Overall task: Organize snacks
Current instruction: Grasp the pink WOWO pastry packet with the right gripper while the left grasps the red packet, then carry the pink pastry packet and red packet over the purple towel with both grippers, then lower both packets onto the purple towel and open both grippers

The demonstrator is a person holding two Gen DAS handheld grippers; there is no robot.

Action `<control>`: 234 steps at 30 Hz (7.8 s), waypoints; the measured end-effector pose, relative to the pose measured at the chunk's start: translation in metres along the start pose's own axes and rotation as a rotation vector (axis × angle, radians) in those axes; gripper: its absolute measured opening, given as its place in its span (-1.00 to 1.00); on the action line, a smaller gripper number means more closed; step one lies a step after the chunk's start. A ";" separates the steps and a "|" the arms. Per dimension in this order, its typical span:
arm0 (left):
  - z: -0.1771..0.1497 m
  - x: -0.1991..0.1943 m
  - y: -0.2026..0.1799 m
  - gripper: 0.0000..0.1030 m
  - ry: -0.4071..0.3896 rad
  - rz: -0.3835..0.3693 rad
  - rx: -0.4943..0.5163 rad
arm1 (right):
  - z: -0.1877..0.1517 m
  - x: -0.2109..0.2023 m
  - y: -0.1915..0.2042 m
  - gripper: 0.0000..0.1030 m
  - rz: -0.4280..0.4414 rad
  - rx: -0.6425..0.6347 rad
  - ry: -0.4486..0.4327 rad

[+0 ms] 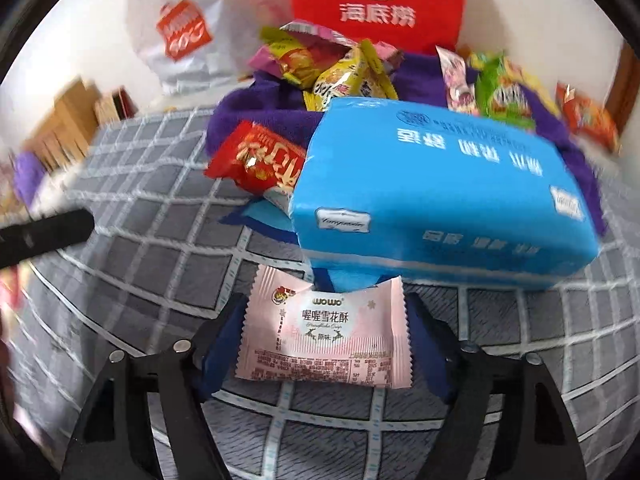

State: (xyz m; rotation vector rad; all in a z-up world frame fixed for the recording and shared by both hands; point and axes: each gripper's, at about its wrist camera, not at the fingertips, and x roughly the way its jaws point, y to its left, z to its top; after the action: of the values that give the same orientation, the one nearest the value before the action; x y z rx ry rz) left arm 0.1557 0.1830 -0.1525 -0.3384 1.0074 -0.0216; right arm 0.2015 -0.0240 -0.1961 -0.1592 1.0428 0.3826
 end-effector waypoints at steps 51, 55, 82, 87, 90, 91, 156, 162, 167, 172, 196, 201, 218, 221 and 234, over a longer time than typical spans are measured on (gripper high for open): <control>0.037 0.089 -0.077 -0.37 -0.061 -0.043 0.207 | -0.041 -0.025 -0.145 0.24 -0.066 0.108 -0.118; 0.035 0.073 -0.068 -0.37 -0.052 -0.062 0.152 | -0.041 -0.027 -0.147 0.19 -0.060 0.122 -0.122; -0.049 0.047 -0.063 -0.32 -0.134 -0.106 0.120 | -0.050 -0.031 -0.127 0.25 -0.053 0.059 -0.107; -0.048 0.046 -0.060 -0.32 -0.135 -0.129 0.104 | -0.050 -0.031 -0.126 0.27 -0.055 0.055 -0.106; -0.049 0.045 -0.059 -0.35 -0.136 -0.129 0.103 | -0.050 -0.031 -0.126 0.26 -0.054 0.056 -0.108; -0.049 0.045 -0.059 -0.35 -0.136 -0.128 0.104 | -0.050 -0.031 -0.126 0.25 -0.054 0.057 -0.108; 0.084 -0.050 -0.139 -0.37 -0.210 -0.173 0.228 | 0.093 -0.123 -0.126 0.09 -0.104 0.084 -0.279; 0.107 -0.039 -0.139 -0.37 -0.210 -0.156 0.228 | 0.116 -0.111 -0.134 0.09 -0.107 0.094 -0.283; 0.124 -0.028 -0.138 -0.37 -0.208 -0.163 0.217 | 0.134 -0.101 -0.137 0.09 -0.110 0.088 -0.277; 0.142 -0.017 -0.139 -0.37 -0.208 -0.154 0.207 | 0.152 -0.095 -0.142 0.09 -0.120 0.082 -0.278; 0.183 0.042 -0.098 -0.37 -0.165 -0.150 0.105 | 0.196 -0.023 -0.163 0.09 -0.071 0.094 -0.210; 0.182 0.049 -0.099 -0.37 -0.157 -0.164 0.105 | 0.196 -0.014 -0.174 0.09 -0.038 0.109 -0.183; 0.179 0.069 -0.109 -0.37 -0.102 -0.153 0.127 | 0.191 0.007 -0.140 0.10 0.042 0.004 -0.120; 0.179 0.069 -0.106 -0.37 -0.099 -0.142 0.121 | 0.189 0.013 -0.134 0.11 0.044 -0.018 -0.096; 0.182 0.065 -0.096 -0.37 -0.103 -0.121 0.106 | 0.181 0.038 -0.113 0.11 0.038 -0.092 -0.009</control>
State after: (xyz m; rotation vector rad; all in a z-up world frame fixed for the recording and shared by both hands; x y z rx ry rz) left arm 0.3554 0.1297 -0.0903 -0.3003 0.8789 -0.1644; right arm 0.4081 -0.0641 -0.1448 -0.2203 1.0213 0.4655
